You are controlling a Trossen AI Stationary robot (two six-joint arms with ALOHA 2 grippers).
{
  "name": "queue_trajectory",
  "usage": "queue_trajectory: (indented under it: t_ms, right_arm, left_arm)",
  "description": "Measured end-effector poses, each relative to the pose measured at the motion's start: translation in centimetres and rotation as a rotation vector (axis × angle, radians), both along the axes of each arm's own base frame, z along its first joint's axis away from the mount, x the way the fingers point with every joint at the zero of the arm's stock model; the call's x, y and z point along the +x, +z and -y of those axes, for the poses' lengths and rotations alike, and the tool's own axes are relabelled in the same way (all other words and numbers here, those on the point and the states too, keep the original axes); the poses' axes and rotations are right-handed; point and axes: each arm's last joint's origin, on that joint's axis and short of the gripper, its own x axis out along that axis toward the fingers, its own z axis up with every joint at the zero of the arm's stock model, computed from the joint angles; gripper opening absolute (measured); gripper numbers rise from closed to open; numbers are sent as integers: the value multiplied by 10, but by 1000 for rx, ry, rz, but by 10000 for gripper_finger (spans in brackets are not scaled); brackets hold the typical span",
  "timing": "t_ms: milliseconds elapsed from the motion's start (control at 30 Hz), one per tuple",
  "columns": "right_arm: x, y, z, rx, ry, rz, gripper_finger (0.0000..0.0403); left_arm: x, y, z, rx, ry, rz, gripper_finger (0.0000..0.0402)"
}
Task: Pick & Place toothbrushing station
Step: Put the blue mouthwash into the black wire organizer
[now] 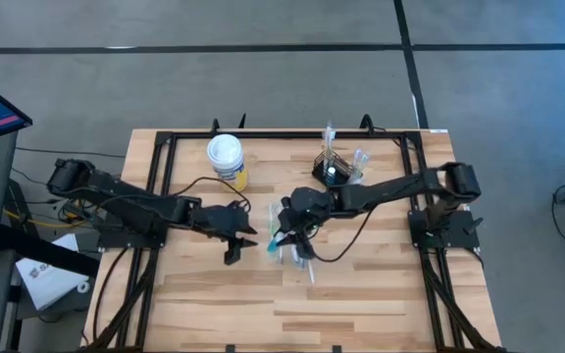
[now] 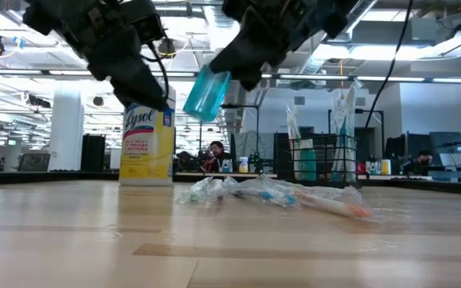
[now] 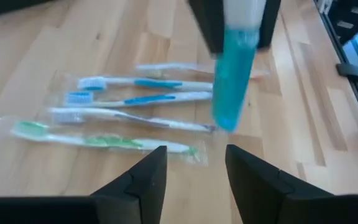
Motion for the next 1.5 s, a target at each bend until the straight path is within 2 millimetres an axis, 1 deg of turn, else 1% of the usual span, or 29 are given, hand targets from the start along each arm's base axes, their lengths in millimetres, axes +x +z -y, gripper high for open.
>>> queue_trajectory:
  t_ms: [67, 167, 333, 567, 767, 867, 1067, 1167, 1300, 1500]
  right_arm:
    - [-5, 8, 3, -12, -20, -1, 84]
    - [-14, 18, 8, -37, -65, -30, 84]
    - [-34, 37, 21, -56, -147, -79, 84]
    - [-63, 59, 46, -59, -284, -151, 84]
    - [-88, 71, 70, -33, -392, -222, 84]
    - [-98, 73, 82, -29, -436, -255, 84]
    - [-110, 73, 102, -28, -502, -301, 84]
    - [-117, 72, 111, -29, -525, -357, 84]
    - [-120, 86, 122, -37, -549, -338, 84]
    - [-126, 105, 133, -57, -566, -331, 84]
  left_arm:
    - [-5, 0, -1, 3, 14, 16, 157]
    - [-7, 1, -2, -6, 15, 66, 152]
    - [-4, 0, -1, -15, 12, 106, 146]
    - [-2, 1, 0, -20, 12, 129, 144]
    - [0, 3, 0, -16, 5, 159, 144]
    - [0, 4, 0, -18, 5, 168, 144]
    - [1, 5, 0, -19, 4, 180, 144]
    - [1, 5, 0, -18, 3, 182, 144]
    - [1, 6, 0, -19, 4, 189, 144]
    - [1, 6, 0, -19, 4, 192, 144]
